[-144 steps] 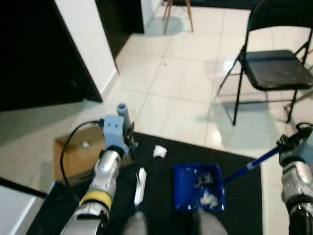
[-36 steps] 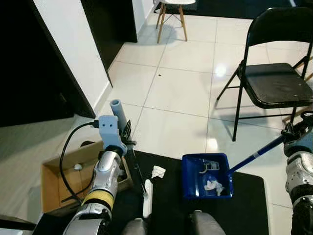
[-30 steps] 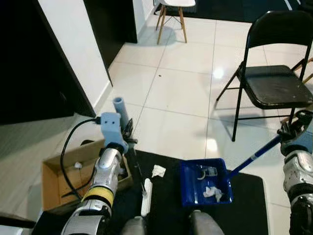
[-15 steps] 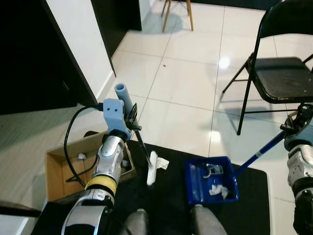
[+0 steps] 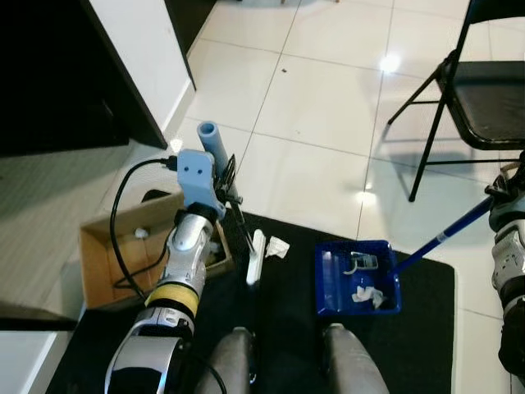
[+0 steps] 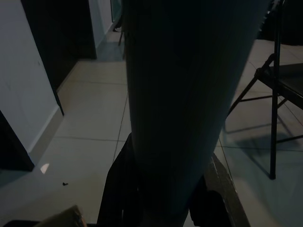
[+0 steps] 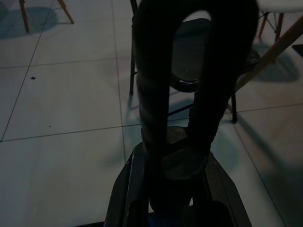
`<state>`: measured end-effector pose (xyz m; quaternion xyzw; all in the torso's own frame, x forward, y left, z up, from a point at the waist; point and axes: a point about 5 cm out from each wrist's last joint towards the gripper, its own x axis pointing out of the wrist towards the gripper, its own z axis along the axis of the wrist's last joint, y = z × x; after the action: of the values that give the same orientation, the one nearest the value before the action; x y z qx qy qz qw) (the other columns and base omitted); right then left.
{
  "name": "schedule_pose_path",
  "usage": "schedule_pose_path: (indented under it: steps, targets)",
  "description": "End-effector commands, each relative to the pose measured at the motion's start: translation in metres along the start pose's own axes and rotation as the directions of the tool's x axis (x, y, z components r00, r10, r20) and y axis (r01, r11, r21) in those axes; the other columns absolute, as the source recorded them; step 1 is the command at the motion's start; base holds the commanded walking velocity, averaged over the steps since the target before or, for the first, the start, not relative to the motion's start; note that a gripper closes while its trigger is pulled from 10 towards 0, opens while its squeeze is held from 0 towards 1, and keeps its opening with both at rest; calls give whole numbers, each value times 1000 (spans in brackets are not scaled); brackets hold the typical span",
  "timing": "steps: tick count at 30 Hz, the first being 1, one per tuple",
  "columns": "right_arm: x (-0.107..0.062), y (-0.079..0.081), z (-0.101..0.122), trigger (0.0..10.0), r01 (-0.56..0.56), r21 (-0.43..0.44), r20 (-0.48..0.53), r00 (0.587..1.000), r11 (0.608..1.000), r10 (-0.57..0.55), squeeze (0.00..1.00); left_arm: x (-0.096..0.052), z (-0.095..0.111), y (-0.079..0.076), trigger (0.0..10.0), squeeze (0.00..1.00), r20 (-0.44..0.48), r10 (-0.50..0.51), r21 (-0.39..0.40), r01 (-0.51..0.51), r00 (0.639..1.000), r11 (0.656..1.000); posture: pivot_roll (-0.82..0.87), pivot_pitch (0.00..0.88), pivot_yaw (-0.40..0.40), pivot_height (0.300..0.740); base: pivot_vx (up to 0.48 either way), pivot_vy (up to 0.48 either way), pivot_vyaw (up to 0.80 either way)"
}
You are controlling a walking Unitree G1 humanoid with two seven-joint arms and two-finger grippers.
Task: Sweep floor
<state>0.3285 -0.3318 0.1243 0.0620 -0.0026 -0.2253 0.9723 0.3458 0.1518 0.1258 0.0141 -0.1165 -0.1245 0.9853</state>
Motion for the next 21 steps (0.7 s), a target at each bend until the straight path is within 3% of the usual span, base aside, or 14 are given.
schedule_pose_path:
  steps: [1, 13, 21]
  targets:
    - [0, -4, 0, 10000, 14, 16, -4, 1000, 1000, -14, 0, 0, 6, 7, 10000, 0, 30, 6, 39, -7, 1000, 999, 34, 316, 9, 740, 0, 0, 0]
    - [3, -2, 9, 10000, 25, 47, 38, 999, 999, -27, 0, 4, 13, 1, 10000, 0, 66, -5, 32, 3, 998, 999, 62, 353, 30, 740, 0, 0, 0]
    - [4, -13, 20, 10000, 100, 70, 91, 990, 993, -106, 0, 5, 17, 2, 10000, 0, 81, 4, 17, -5, 997, 1000, 73, 363, 31, 740, 0, 0, 0]
